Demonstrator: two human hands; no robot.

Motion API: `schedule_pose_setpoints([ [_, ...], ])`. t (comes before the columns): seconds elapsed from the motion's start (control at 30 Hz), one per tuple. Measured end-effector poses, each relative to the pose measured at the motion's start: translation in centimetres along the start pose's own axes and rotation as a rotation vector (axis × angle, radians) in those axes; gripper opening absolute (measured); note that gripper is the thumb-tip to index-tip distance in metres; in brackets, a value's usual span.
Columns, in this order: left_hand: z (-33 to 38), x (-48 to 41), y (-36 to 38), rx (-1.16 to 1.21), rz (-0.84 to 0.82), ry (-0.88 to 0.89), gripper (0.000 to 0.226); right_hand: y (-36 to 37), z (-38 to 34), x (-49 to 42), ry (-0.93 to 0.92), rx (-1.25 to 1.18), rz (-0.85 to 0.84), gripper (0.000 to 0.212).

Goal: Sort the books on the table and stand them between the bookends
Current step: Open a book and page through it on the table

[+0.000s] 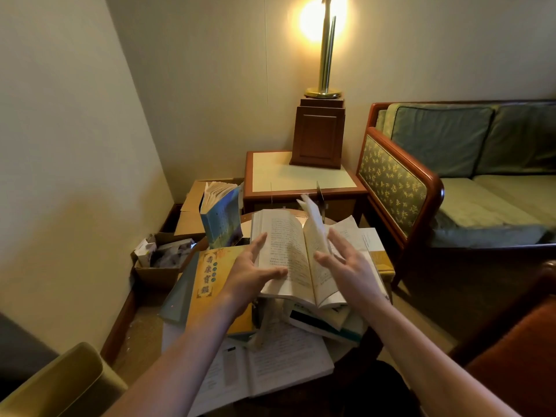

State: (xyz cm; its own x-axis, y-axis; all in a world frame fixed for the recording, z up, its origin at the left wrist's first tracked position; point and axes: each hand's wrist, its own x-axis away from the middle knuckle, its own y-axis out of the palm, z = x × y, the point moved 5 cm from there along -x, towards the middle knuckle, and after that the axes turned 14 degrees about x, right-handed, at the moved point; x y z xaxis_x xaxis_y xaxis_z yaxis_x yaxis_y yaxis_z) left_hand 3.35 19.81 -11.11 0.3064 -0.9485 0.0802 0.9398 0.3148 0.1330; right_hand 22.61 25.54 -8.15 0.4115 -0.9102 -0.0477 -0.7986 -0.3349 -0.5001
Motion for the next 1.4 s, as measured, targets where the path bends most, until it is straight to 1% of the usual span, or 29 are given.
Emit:
schedule_pose_setpoints([
  [0.07,-0.3,0.1,-0.1,0.021,0.006,-0.008,0.1,1.6,-0.5,0.0,-0.066,0.103,-0.055,0.079],
  [0.13,-0.6,0.2,-0.4,0.079,0.011,-0.038,0.097,2.8,-1.1,0.0,-0.14,0.203,-0.087,0.082],
  [0.17,-0.8,0.3,-0.5,0.105,0.011,-0.056,0.09,3.4,-1.2,-0.1,-0.166,0.244,-0.112,0.084],
  [0.23,-1.0,0.2,-0.7,0.202,0.04,-0.107,0.07,4.6,-1.0,-0.4,-0.18,0.314,-0.174,0.086],
  [0.3,-1.0,0.1,-0.9,0.349,0.134,-0.148,0.05,5.5,-0.2,-0.8,-0.192,0.38,-0.225,0.072],
  [0.33,-1.1,0.1,-1.1,0.393,0.182,-0.15,0.043,5.7,0.2,-1.0,-0.198,0.42,-0.243,0.062],
  [0.37,-1.0,0.1,-1.2,0.384,0.206,-0.136,0.038,5.8,0.6,-1.2,-0.2,0.474,-0.255,0.055],
  [0.4,-1.1,0.1,-1.3,0.321,0.205,-0.123,0.036,5.8,1.1,-1.5,-0.208,0.552,-0.262,0.052],
  [0.43,-1.1,0.1,-1.3,0.222,0.177,-0.11,0.041,5.7,1.4,-1.8,-0.221,0.647,-0.27,0.052],
  [0.5,-1.7,0.1,-1.2,-0.025,0.12,-0.079,0.064,5.6,2.1,-2.6,-0.235,0.821,-0.271,0.054],
  [0.53,-2.1,0.0,-1.4,-0.131,0.122,-0.062,0.075,5.5,2.5,-3.0,-0.234,0.878,-0.267,0.055],
  [0.6,-2.9,-0.3,-1.9,-0.275,0.16,-0.037,0.09,5.2,3.2,-4.1,-0.221,0.937,-0.259,0.058],
  [0.67,-3.6,-0.5,-2.4,-0.397,0.204,-0.054,0.095,5.1,3.9,-5.2,-0.222,0.993,-0.275,0.062],
  [0.83,-4.8,0.0,-2.8,-0.704,0.253,-0.143,0.088,5.0,4.5,-6.1,-0.263,1.059,-0.316,0.064],
  [0.93,-4.9,0.4,-2.5,-0.879,0.259,-0.12,0.082,5.1,4.7,-6.2,-0.275,1.064,-0.318,0.064],
  [1.0,-4.7,0.3,-1.4,-0.942,0.177,0.011,0.072,5.0,4.8,-6.2,-0.284,1.071,-0.311,0.064],
  [1.07,-4.4,0.1,0.2,-0.963,0.037,0.203,0.061,5.0,4.9,-6.2,-0.292,1.069,-0.304,0.064],
  [1.13,-4.5,-0.2,1.3,-1.038,-0.056,0.297,0.059,5.0,5.2,-6.2,-0.301,1.07,-0.295,0.065],
  [1.23,-5.2,-1.3,1.6,-1.129,-0.069,0.259,0.056,5.0,5.4,-6.0,-0.315,1.089,-0.28,0.066],
  [1.4,-5.2,-4.3,1.7,-1.167,-0.089,0.14,0.055,5.3,5.5,-5.9,-0.322,1.134,-0.276,0.065],
])
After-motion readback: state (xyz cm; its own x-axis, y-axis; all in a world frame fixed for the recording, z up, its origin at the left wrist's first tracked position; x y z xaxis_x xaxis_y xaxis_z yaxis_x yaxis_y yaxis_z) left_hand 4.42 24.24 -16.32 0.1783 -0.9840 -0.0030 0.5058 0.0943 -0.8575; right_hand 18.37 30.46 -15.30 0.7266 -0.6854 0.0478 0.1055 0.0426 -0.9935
